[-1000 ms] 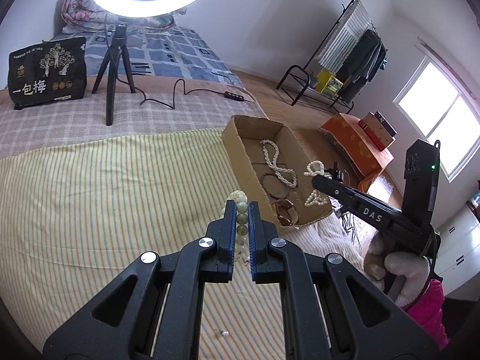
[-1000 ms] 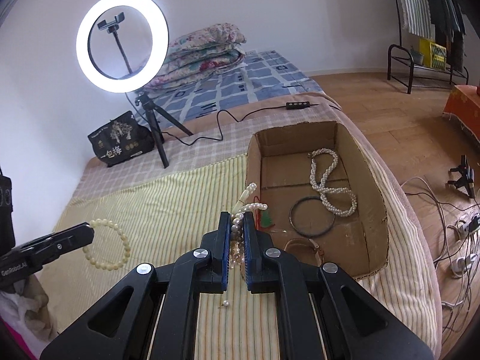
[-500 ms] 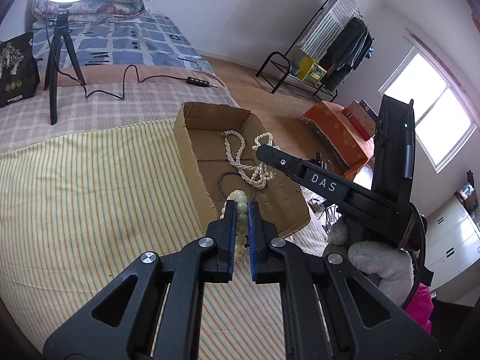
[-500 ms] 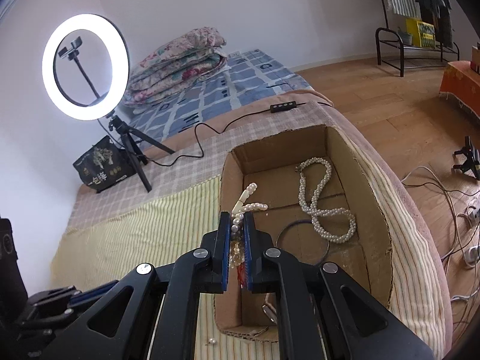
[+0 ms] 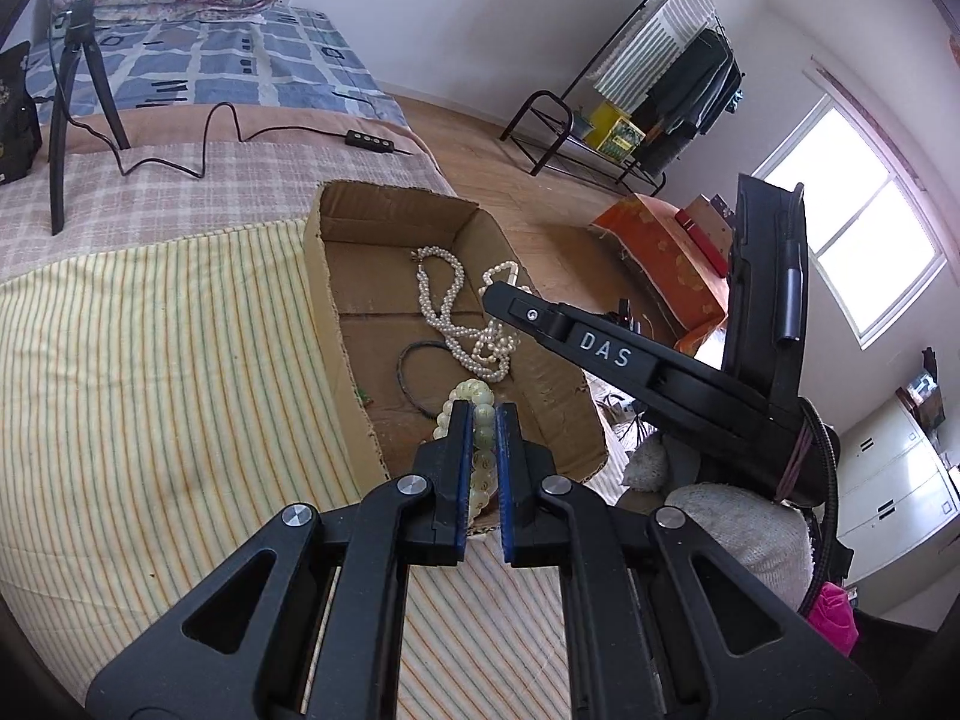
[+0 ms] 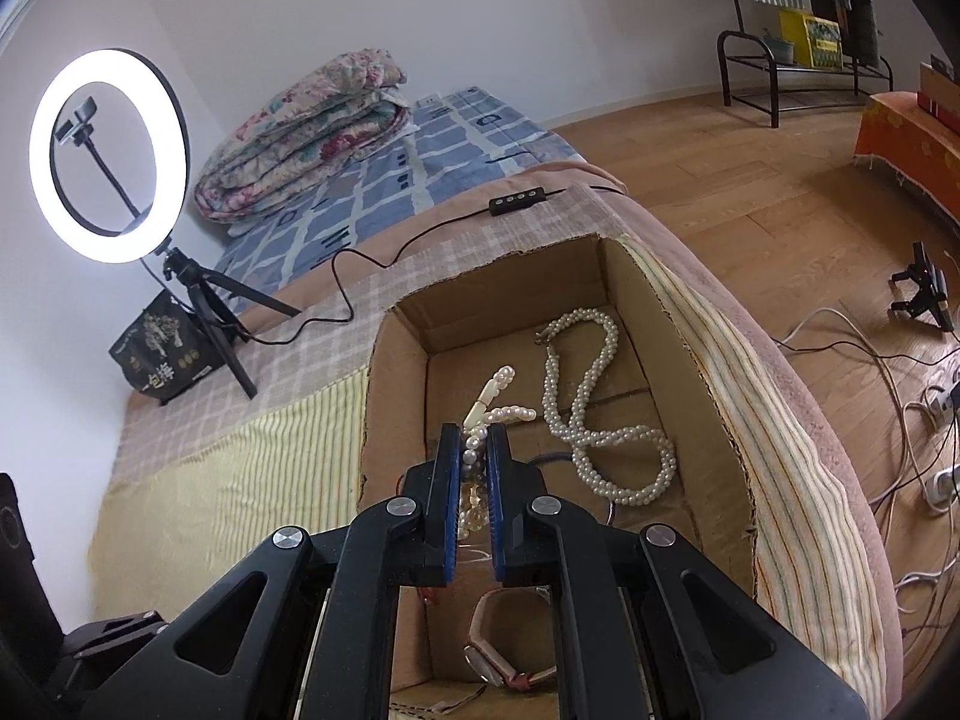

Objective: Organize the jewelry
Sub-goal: 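Carry the bracelet and pearl strand over the cardboard box, then open both grippers to drop the bracelet and strand into the box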

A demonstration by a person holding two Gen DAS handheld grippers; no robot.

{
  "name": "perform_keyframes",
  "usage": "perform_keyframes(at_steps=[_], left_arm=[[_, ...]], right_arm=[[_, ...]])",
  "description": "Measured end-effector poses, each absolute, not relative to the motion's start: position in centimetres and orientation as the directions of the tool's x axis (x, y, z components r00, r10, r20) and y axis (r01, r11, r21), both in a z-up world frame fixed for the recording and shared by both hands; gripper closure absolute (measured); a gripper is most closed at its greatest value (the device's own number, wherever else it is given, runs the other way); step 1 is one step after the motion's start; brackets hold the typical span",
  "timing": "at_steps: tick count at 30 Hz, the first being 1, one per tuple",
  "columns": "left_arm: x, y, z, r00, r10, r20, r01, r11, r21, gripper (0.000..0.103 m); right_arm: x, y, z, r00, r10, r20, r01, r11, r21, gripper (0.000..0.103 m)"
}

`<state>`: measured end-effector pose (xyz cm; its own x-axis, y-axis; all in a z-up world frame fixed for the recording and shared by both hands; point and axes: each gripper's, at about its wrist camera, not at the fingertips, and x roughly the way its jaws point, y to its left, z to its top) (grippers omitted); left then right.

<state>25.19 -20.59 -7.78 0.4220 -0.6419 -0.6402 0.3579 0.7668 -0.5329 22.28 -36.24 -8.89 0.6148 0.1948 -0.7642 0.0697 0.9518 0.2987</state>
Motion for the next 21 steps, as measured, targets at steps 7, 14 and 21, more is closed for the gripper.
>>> perform_keyframes(at_steps=[7,14,21], left_arm=[[25.2,-21.0,-7.8,0.423,-0.642,-0.640,0.371,0.767,-0.523,0.098],[25.2,-20.7,-7.7,0.423,-0.636,-0.646,0.365,0.772,-0.521,0.098],[24.8,-20.3,-7.3,0.434,-0.622,-0.652,0.368,0.783,-0.502,0.098]], right_arm=[[22.3,-36.3,-8.9,0.611,0.186,-0.769,0.074,0.954,0.289,0.096],[22.2,-36.4,-8.7,0.613,0.155,-0.775,0.096,0.959,0.267,0.079],[21.9,-36.5,-7.7,0.627,0.141,-0.766,0.103,0.960,0.261,0.077]])
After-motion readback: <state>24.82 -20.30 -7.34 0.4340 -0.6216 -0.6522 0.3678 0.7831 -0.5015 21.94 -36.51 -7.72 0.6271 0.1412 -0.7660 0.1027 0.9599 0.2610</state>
